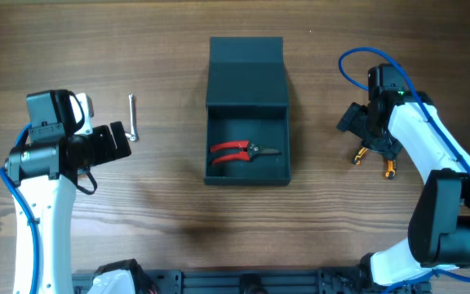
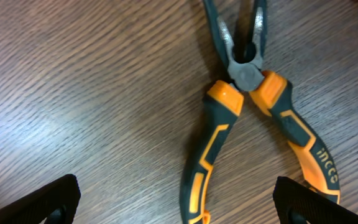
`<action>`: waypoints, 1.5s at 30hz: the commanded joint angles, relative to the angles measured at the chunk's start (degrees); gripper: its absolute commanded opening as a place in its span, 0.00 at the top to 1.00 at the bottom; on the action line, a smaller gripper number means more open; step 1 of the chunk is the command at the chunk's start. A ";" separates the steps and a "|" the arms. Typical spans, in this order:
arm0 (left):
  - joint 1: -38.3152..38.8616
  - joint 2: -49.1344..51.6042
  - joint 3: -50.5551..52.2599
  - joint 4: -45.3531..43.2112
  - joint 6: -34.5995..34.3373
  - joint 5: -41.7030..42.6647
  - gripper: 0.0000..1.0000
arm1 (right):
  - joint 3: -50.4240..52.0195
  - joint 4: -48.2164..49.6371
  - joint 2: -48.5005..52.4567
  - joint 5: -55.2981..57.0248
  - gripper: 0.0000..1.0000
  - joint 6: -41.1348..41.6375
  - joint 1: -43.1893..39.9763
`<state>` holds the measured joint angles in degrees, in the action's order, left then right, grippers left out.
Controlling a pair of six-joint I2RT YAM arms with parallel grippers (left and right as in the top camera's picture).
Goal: Pack container
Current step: 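Move the right gripper over the orange-black pliers, then lower and close the right gripper on the orange pliers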
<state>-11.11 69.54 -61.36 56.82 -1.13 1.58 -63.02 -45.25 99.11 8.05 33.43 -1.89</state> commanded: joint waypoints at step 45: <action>-0.35 -0.09 -1.29 0.92 0.92 1.60 0.00 | 8.50 13.16 7.30 -5.62 0.63 -0.46 -4.83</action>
<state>-11.11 69.54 -61.36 57.67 -1.13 2.04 -55.70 -32.10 102.43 7.35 32.53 -6.96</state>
